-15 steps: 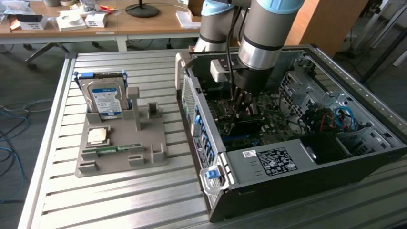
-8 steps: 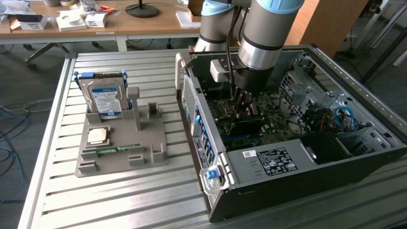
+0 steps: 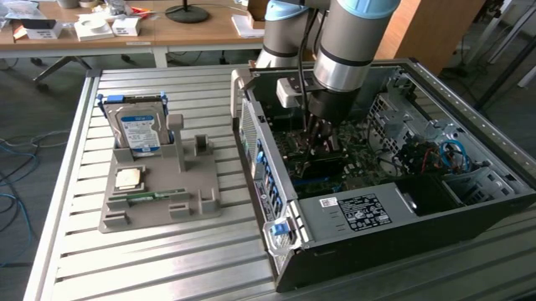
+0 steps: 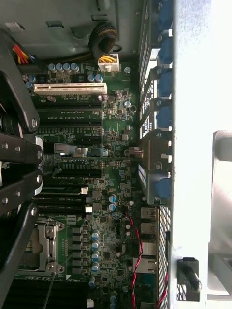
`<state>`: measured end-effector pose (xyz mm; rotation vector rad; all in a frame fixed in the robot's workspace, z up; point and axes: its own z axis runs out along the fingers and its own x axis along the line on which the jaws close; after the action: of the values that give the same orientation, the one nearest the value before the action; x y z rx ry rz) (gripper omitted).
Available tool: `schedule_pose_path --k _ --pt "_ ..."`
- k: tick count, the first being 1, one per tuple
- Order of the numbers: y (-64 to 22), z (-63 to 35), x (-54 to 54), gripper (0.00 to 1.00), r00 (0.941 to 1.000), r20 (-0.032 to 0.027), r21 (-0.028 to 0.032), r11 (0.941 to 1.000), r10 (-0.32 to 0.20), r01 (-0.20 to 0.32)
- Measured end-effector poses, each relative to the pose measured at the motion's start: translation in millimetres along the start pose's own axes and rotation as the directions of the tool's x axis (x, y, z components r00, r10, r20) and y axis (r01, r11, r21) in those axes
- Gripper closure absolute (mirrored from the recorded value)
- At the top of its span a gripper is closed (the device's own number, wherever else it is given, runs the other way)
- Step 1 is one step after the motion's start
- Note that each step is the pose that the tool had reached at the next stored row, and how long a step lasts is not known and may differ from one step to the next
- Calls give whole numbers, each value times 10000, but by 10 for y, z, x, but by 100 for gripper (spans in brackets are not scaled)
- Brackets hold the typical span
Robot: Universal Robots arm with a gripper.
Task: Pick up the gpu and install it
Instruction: 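Press down on the gpu until it lock into place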
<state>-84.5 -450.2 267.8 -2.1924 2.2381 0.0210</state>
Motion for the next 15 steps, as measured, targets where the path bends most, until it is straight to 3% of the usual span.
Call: schedule_pose_path --k 15 --pt "-20 -1 13 89 10000 -2 -10 10000 1 -1"
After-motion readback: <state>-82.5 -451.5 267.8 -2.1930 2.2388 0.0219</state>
